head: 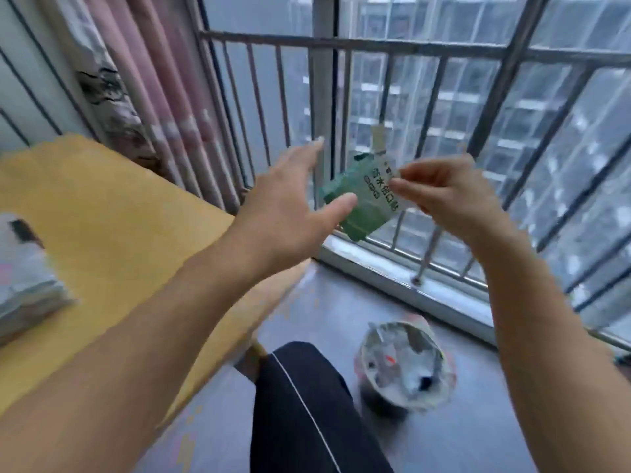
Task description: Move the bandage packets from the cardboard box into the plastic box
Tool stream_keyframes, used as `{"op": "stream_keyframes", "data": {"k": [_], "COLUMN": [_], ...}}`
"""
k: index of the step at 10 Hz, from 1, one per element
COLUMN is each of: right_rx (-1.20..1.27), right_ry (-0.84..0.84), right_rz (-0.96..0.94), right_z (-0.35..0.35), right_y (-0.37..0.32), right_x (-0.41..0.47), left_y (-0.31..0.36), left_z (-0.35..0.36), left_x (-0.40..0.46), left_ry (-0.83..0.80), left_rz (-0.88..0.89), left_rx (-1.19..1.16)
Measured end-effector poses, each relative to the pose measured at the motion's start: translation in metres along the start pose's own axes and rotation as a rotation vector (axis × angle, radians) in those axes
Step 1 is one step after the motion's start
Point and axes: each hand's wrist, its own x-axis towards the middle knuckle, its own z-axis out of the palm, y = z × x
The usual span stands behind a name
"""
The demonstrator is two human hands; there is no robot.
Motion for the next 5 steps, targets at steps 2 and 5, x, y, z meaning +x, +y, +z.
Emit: {"op": "stream_keyframes", "data": {"k": [2,5], "right_rx": [-0.084,-0.172], "right_ry": [0.040,-0.008], "right_rz": [0.623,1.084], "right_z": [-0.019,0.062], "right_y": [0.218,0.390], "right_x": [-0.091,-0.188], "left_y": [0.026,-0.026], "left_z": [0.161,0.255], "left_x": [0.002,-0.035], "left_ry": [-0.392,-0.637], "left_rz": [0.096,-0.073], "left_rx": [0.063,0.103]}}
